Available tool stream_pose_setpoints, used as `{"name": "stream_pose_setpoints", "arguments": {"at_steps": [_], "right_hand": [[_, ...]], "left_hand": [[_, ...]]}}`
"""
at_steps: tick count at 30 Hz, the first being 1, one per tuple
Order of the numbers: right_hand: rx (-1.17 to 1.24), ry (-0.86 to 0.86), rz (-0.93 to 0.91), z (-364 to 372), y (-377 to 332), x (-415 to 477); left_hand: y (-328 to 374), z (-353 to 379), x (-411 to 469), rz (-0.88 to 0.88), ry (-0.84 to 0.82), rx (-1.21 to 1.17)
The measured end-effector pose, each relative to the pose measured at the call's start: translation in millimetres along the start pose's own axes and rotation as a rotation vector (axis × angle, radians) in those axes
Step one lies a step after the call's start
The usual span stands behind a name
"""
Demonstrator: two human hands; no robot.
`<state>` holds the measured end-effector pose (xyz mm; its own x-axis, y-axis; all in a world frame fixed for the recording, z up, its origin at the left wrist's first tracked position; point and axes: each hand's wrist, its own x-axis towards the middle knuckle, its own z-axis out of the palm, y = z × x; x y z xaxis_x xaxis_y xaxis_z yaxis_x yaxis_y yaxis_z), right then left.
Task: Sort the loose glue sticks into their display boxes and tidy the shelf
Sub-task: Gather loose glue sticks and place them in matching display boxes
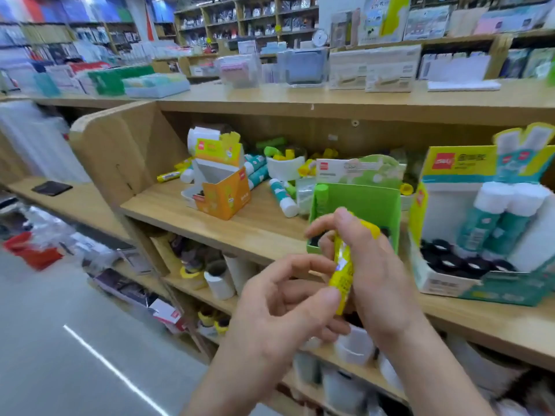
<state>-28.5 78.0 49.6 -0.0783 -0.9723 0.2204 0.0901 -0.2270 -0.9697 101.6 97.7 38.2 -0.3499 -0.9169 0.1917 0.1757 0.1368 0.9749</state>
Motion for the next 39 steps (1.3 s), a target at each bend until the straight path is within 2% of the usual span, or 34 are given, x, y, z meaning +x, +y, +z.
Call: {"name": "stream_pose_setpoints", "arguments": {"at_steps": [3, 6, 10, 15, 19, 22, 25, 27, 29, 33, 35, 39], "right_hand": [[0.010, -0.012, 0.017, 40.9, 13.1, 3.4], [0.134, -0.022, 0.051, 60.0, 25.6, 6.8], [0.242, -0.101, 0.129, 70.2, 28.7, 16.2], [0.176, -0.131, 0.199, 72.7, 31.6, 36.0], [0.218, -0.179, 0.217, 73.7, 38.3, 57.1], [0.090, -0.254, 0.175, 79.5, 45.7, 77.6], [-0.065, -0.224, 0.050, 88.3, 55.8, 105.2], [-0.330, -0.139, -0.119, 92.9, 62.6, 124.8], [-0.608, -0.107, -0.203, 99.8, 65.5, 140.5], [-1.003, -0.175, -0.250, 117.5, 68.4, 164.1], [-1.034, -0.171, -0.247, 123.3, 69.1, 172.1], [-1.010, -0.120, -0.226, 124.4, 72.2, 180.9]], "left_hand": [[-2.2, -36.5, -0.3, -0.050, 0.143, -0.028], [-7.2, -67.5, 0.2, -0.069, 0.191, -0.063], [-7.8, -94.3, 5.8, -0.135, 0.101, -0.118], [-14.6, -114.3, 25.5, -0.240, -0.085, -0.174], [-23.1, -125.1, 46.0, -0.229, -0.055, -0.165], [-25.9, -133.0, 62.0, -0.153, 0.082, -0.065], [-22.2, -155.4, 85.0, -0.013, 0.270, 0.084], [-19.8, -179.5, 103.7, 0.079, 0.376, 0.245], [-18.5, -207.7, 121.7, 0.133, 0.426, 0.449], [-18.4, -256.6, 158.6, 0.107, 0.396, 0.752], [-21.6, -271.2, 171.1, 0.050, 0.337, 0.844], [-24.7, -286.9, 170.6, 0.004, 0.293, 0.827]]}}
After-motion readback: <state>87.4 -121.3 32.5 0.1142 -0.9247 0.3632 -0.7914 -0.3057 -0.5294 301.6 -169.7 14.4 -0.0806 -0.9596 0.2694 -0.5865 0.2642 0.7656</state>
